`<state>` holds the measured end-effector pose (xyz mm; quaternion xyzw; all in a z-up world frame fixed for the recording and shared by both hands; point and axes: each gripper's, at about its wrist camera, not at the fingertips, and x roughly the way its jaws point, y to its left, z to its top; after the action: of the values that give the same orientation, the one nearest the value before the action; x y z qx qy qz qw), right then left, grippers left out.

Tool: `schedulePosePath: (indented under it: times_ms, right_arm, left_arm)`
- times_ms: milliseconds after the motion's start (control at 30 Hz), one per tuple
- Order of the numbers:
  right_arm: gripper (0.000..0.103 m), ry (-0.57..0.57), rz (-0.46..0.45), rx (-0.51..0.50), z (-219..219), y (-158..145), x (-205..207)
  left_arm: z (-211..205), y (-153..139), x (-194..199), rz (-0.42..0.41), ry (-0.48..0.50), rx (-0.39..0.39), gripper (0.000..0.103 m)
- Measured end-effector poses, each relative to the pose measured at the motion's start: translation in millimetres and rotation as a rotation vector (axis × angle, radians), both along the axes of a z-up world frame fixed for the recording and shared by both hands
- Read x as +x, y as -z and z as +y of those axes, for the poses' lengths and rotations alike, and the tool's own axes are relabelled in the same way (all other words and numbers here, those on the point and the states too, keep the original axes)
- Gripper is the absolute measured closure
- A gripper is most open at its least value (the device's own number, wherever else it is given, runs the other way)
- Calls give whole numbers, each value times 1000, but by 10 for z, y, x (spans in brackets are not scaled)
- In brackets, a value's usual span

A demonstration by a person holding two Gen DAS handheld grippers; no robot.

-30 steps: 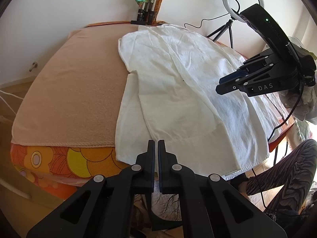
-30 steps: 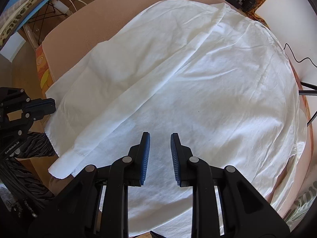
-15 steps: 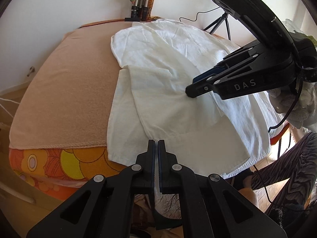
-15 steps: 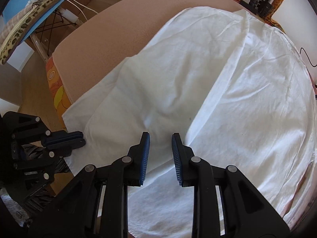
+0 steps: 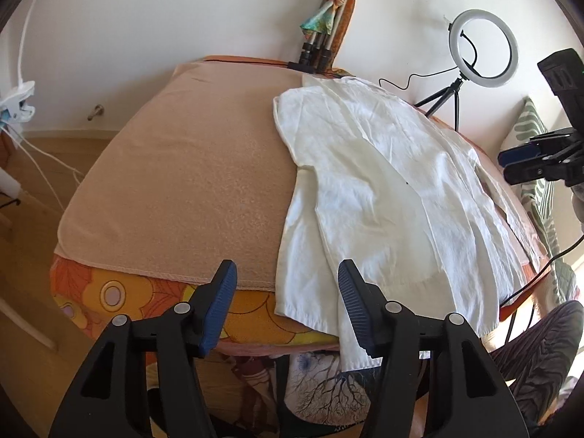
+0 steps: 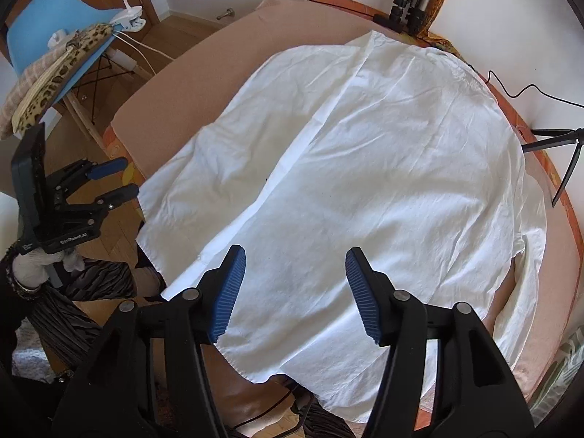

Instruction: Fold small clothes

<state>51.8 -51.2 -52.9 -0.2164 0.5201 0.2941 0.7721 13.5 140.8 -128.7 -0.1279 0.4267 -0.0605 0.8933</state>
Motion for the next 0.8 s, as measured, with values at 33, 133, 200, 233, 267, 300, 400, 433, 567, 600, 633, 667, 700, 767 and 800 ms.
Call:
schedulePosePath:
  times_ms: [33, 133, 200, 233, 267, 300, 400, 433, 567, 600, 633, 667, 700, 767, 800]
  right_arm:
    - [38, 4, -2, 39, 123, -103, 16]
    - [32, 7, -14, 124, 329, -286, 129]
    - [32, 22, -11, 157, 566, -266, 281]
    - [32, 39, 9, 170, 755, -214, 367]
    - [32, 53, 28, 180, 855, -168, 468]
    - [32, 70, 37, 188, 962, -113, 567]
    - [32, 121, 57, 180, 1262, 117, 887]
    - [32, 136, 62, 174, 1355, 224, 990]
    - [32, 190, 58, 132, 1644, 556, 1326]
    - [32, 204, 64, 124, 1702, 639, 1415]
    - [32, 219, 62, 111, 1753, 711, 1490]
    - [32, 232, 56, 101, 1799, 775, 1558]
    - [32, 242, 47, 87, 1849, 838, 1634]
    - [32, 271, 36, 68, 1922, 930, 1758]
    - [32, 281, 36, 61, 1958, 970, 1814]
  left_arm:
    - [8, 27, 30, 12, 0, -9, 46]
    - [-47, 70, 70, 28, 21, -18, 47]
    - [-78, 88, 84, 38, 34, -29, 48]
    - [-87, 103, 93, 44, 39, -38, 49]
    - [-90, 119, 97, 51, 43, -54, 49]
    - [-95, 135, 105, 57, 48, -70, 50]
    - [-142, 172, 121, 72, 70, -72, 70]
    - [-151, 167, 124, 67, 74, -64, 76]
    - [-117, 190, 152, 77, 85, -132, 98]
    - [-121, 181, 145, 72, 90, -135, 98]
    - [-133, 164, 135, 65, 97, -130, 99]
    - [-146, 148, 125, 59, 105, -131, 100]
    - [-159, 136, 115, 53, 110, -135, 100]
    - [-184, 120, 100, 50, 120, -158, 100]
    - [-201, 107, 96, 47, 130, -169, 100]
